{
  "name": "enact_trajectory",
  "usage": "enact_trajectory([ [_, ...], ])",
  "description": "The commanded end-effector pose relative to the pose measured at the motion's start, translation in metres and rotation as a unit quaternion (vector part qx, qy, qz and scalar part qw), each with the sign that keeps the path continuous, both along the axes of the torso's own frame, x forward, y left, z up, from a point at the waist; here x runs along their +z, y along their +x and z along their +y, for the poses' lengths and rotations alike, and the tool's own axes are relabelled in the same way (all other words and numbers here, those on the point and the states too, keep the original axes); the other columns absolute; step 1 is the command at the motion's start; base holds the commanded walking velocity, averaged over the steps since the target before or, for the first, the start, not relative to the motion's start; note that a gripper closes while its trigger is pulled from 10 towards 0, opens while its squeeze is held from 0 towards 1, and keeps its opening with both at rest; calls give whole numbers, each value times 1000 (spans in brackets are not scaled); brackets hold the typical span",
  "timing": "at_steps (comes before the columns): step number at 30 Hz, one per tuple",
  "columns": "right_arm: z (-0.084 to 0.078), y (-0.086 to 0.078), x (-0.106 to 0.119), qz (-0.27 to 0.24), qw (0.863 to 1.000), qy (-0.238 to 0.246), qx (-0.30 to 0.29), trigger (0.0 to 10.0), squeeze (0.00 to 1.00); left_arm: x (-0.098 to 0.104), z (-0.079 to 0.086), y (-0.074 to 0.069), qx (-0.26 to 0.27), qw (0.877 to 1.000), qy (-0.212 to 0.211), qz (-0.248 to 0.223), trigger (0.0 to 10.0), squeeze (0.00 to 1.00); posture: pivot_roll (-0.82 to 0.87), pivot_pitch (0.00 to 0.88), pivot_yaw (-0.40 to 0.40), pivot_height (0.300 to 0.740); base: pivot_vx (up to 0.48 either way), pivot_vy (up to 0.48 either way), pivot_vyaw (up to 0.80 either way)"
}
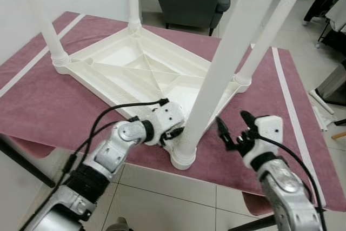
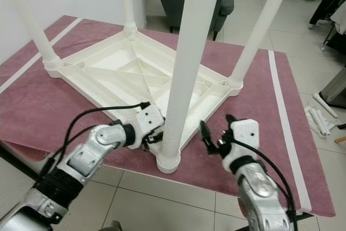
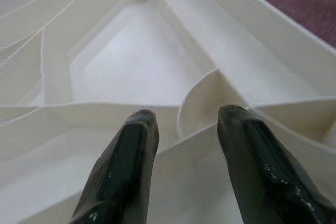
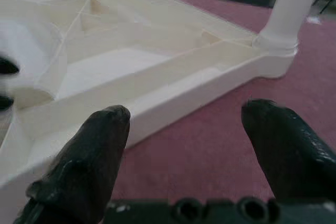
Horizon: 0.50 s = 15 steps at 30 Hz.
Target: Building children table
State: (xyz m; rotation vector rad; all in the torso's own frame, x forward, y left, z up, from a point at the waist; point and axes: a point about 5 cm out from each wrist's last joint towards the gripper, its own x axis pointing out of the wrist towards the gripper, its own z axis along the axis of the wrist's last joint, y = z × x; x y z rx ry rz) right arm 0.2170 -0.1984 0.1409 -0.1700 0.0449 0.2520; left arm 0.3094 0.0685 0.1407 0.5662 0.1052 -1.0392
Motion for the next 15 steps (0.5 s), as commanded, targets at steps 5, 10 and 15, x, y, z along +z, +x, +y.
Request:
enact_trajectory([
  [5, 6, -24, -15, 78, 991, -21, 104, 10000, 0, 21, 40, 18, -21, 999, 36, -14, 10000, 0, 106, 16, -11, 740, 0, 0, 0],
  [10, 13, -20, -16, 78, 989, -29, 121, 10000, 0, 41, 58, 23, -106, 992, 74, 13, 10000, 0, 99, 15, -11, 740, 0, 0, 0],
  [15, 15, -16, -12, 66, 990, -26, 122, 10000, 0, 40, 69, 20, -164, 978, 127, 39, 10000, 0, 95, 13, -7, 740, 0, 0, 0],
])
